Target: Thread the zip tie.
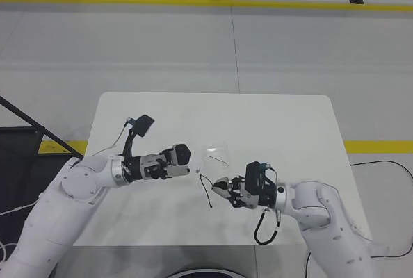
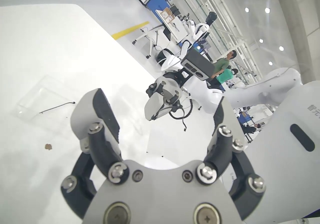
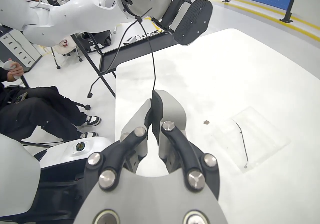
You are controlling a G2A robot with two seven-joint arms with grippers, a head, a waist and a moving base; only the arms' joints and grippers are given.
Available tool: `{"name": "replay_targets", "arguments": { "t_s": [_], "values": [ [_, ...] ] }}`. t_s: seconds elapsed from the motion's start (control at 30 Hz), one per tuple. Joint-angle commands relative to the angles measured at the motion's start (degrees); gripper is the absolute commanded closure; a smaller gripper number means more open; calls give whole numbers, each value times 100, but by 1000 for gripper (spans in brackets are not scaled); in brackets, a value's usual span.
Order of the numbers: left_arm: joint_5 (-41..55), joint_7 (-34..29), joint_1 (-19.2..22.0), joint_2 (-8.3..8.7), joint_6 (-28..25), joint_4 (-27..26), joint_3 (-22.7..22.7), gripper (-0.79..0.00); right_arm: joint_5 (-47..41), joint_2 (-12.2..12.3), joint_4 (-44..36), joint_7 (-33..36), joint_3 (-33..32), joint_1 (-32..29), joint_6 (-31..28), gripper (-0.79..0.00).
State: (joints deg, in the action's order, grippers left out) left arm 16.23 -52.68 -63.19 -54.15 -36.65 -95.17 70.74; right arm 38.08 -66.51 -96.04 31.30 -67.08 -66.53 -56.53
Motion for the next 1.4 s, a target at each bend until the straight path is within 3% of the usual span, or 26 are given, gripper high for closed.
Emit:
{"name": "replay_targets", "arguments": {
  "t_s": [0.0, 0.17, 0.23, 0.63, 1.07, 1.37],
  "values": [
    [100, -131, 47, -1, 5, 69, -30, -693, -261, 9, 157, 160, 95, 147, -33, 0],
    [196, -300, 160, -15, -7, 212, -113, -542, -821, 40, 420, 505, 292, 447, -21, 0],
    [248, -371, 203, -23, -11, 249, -161, -406, -957, 56, 475, 601, 333, 523, 2, 0],
    [572, -701, 396, -60, -115, 430, -338, -366, -1279, 140, 540, 859, 521, 710, 104, 0],
    [756, -870, 485, -78, -133, 509, -390, -237, -1353, 216, 566, 836, 618, 776, 152, 0],
    [727, -890, 509, -91, -125, 509, -422, -222, -1381, 264, 581, 794, 675, 811, 165, 0]
  ]
}}
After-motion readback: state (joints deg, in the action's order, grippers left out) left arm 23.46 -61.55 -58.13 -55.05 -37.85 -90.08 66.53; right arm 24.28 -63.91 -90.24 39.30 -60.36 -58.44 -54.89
